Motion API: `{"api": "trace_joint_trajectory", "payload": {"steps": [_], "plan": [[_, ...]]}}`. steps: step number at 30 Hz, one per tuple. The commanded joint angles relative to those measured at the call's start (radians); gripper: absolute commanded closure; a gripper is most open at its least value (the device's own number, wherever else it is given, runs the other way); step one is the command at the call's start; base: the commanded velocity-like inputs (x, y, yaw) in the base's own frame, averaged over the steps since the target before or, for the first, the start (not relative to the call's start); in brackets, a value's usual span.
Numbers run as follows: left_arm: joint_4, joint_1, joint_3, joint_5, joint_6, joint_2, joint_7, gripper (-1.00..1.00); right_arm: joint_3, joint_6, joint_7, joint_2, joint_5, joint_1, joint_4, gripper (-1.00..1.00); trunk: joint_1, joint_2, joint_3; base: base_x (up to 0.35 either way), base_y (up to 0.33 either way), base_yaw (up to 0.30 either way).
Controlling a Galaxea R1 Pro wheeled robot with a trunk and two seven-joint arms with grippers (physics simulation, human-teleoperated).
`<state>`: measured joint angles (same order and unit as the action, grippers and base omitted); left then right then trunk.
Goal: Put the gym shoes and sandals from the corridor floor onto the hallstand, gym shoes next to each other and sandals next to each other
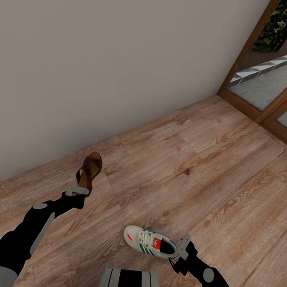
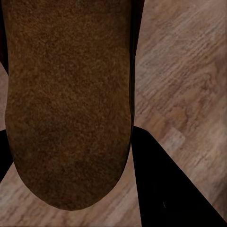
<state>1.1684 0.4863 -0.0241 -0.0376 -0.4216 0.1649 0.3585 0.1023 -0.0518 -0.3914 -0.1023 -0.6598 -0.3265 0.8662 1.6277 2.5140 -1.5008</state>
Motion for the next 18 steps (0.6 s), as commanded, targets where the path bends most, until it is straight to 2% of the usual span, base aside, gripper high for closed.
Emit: {"api": "trace_joint_trajectory", "payload": {"steps": [1, 5, 18], "plan": [[0.012, 0.0, -0.001, -0.002, -0.016, -0.001, 0.007, 1.0, 0.0, -0.004, -0.001, 0.0, -0.011, 0.0, 0.012, -1.0, 0.0, 0.001, -0.006, 0.0, 0.0, 0.0], [0.015, 0.0, -0.001, -0.001, -0.019, -0.001, 0.007, 1.0, 0.0, -0.003, -0.001, 0.0, -0.011, 0.0, 0.015, -1.0, 0.001, 0.001, -0.015, 0.0, 0.0, 0.0], [0.014, -0.002, -0.009, 0.001, -0.014, 0.001, 0.007, 1.0, 0.0, -0.003, 0.0, 0.0, -0.009, 0.0, 0.02, -1.0, 0.001, 0.001, -0.016, 0.026, 0.02, 0.0]]}}
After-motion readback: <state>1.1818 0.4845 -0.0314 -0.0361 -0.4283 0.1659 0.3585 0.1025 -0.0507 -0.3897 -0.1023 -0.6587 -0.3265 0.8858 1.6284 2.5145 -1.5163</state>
